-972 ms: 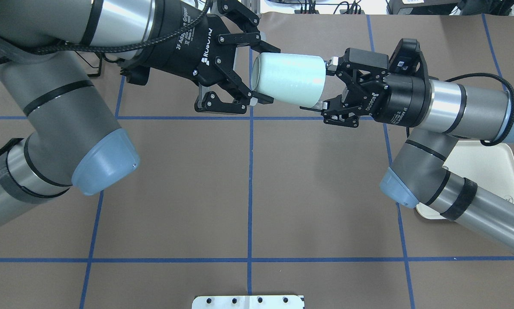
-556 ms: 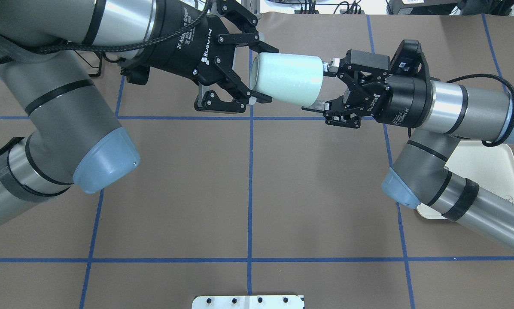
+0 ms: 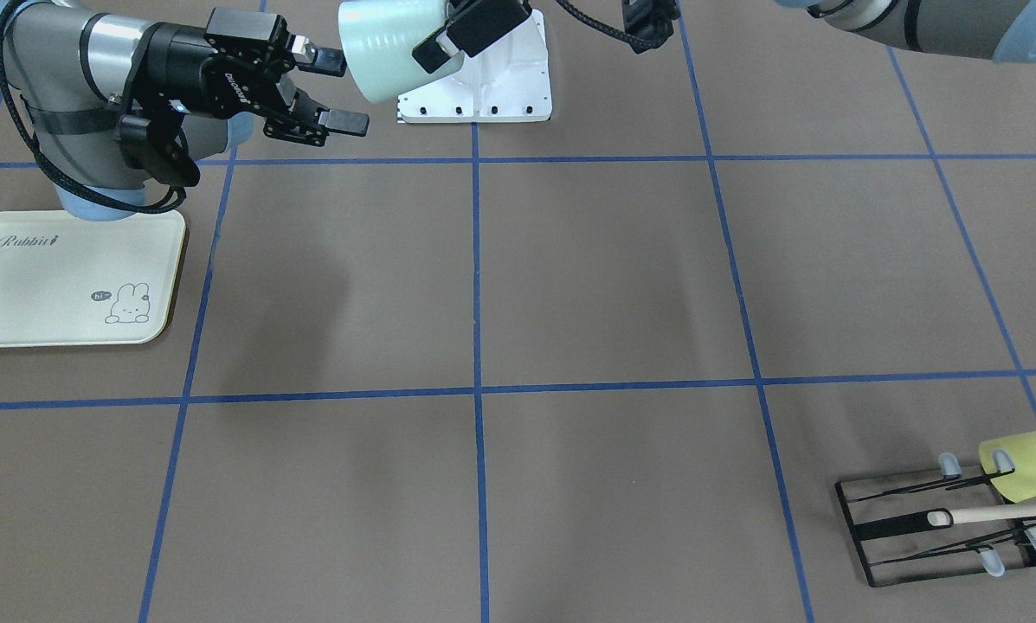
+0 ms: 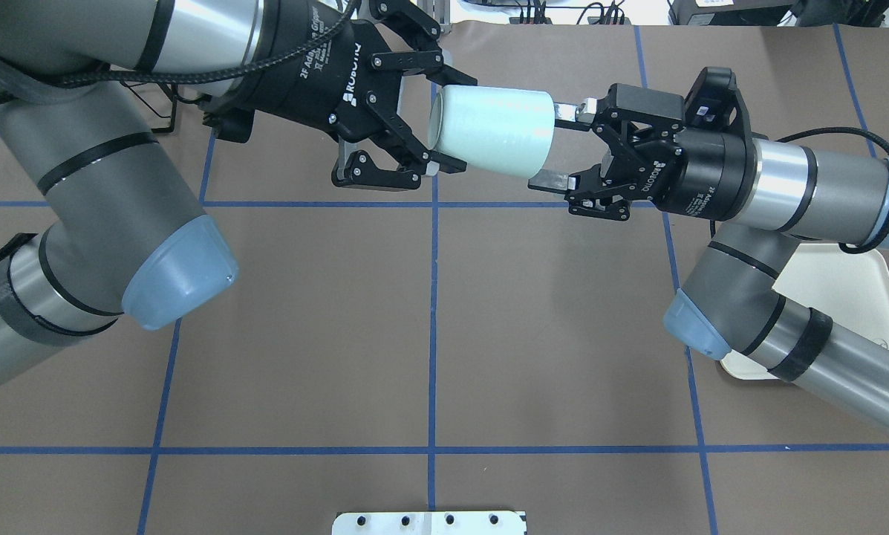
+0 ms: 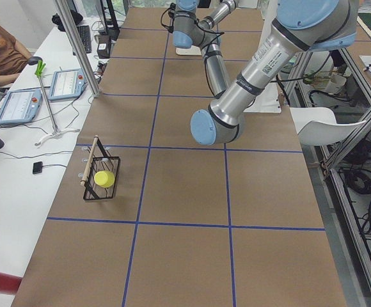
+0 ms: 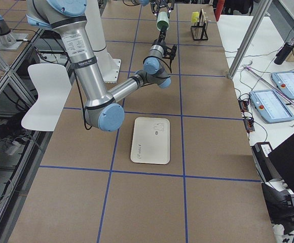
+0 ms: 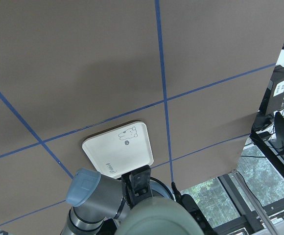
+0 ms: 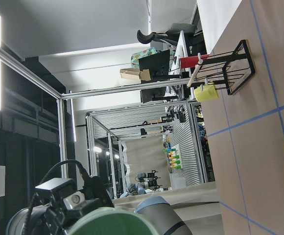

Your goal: Left arm grabs green cup and hands to right arm on tray

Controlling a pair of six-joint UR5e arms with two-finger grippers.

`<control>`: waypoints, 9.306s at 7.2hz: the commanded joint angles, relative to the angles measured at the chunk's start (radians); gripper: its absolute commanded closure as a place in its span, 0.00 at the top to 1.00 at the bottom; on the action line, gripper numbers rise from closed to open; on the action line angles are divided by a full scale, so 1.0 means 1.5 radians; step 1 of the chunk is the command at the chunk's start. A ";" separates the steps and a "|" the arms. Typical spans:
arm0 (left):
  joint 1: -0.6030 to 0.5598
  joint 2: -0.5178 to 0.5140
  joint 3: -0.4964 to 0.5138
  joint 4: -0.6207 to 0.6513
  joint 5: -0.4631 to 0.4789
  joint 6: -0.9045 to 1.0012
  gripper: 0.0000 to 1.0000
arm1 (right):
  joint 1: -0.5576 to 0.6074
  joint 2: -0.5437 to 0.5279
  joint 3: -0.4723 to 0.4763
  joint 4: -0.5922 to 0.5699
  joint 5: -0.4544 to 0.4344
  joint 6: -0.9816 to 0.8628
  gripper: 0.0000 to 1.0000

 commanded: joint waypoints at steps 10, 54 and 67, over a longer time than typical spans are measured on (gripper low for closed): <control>-0.026 0.004 -0.023 0.000 -0.066 -0.093 0.18 | -0.031 0.042 0.007 0.009 -0.038 0.001 0.95; -0.147 0.056 0.096 0.125 -0.060 0.682 1.00 | 0.260 -0.101 -0.095 -0.556 0.247 -0.793 0.00; -0.214 0.077 0.066 0.285 -0.058 0.848 1.00 | 0.214 -0.369 0.111 -0.924 0.198 -1.227 0.00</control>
